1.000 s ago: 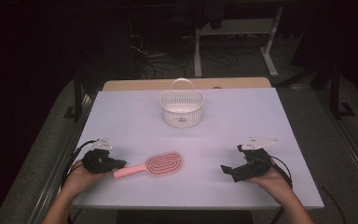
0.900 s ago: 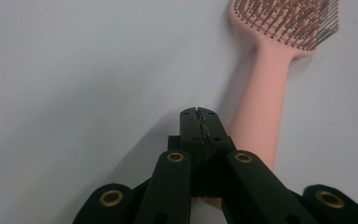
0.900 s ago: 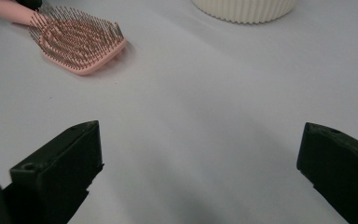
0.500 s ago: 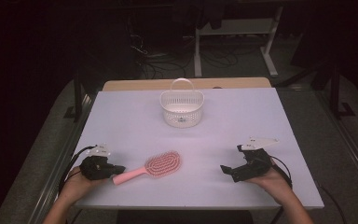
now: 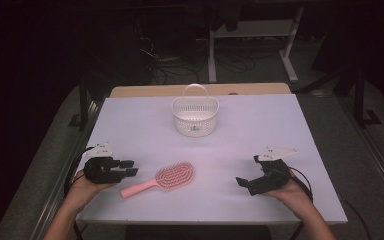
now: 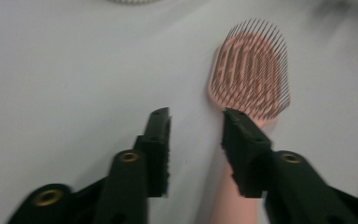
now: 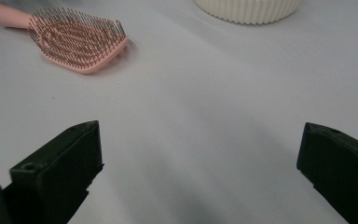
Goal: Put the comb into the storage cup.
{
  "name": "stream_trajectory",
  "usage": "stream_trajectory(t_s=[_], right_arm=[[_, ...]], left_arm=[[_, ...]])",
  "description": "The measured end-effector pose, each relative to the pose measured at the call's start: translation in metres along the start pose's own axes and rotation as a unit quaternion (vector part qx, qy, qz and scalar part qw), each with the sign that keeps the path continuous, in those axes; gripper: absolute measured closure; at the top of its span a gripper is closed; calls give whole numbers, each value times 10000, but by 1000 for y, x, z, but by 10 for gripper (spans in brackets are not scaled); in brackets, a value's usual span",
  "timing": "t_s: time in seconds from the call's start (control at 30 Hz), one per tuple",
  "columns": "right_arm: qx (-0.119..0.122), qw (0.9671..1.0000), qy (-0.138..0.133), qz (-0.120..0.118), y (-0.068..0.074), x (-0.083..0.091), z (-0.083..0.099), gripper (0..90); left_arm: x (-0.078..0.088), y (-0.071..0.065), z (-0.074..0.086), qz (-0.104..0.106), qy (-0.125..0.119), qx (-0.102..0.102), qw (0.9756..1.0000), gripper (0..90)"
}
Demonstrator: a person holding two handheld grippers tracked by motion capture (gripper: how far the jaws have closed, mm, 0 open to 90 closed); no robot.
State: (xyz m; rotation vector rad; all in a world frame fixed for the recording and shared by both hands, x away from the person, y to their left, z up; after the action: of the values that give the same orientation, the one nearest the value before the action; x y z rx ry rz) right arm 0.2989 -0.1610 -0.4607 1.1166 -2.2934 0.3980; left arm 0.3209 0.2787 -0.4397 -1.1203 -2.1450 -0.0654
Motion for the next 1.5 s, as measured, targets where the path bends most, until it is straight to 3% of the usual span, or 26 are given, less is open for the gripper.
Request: stream_trajectory(t_s=[0.27, 0.47, 0.7, 0.9, 1.5], right_arm=[[3, 10000, -10, -22, 0, 0, 0, 0], [17, 10000, -21, -21, 0, 0, 0, 0], [48, 10000, -68, -33, 1, 0, -1, 0], [47, 9999, -105, -24, 0, 0, -1, 0], [47, 9999, -108, -32, 0, 0, -1, 0]], left_arm=[[-10, -14, -23, 300, -409, -145, 9986, 332], [-20, -21, -29, 426, -455, -185, 9979, 171], [-27, -24, -24, 466, -406, -230, 9978, 28], [-31, -23, -19, 384, -393, -244, 9982, 0], [-26, -23, -28, 426, -412, -293, 9978, 1]])
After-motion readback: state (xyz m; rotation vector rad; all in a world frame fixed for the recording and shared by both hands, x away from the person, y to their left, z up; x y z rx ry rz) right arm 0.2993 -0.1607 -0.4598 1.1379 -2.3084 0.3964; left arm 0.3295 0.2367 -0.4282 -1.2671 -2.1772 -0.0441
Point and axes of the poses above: each handheld gripper's, and its own axes: x roughly backward along the jaws, z roughly out of its underside, y roughly to its left, the point moved 4 cm from there along -x, roughly forward along the jaws, and after that the axes turned 9 degrees about x, right-handed, at the moved point
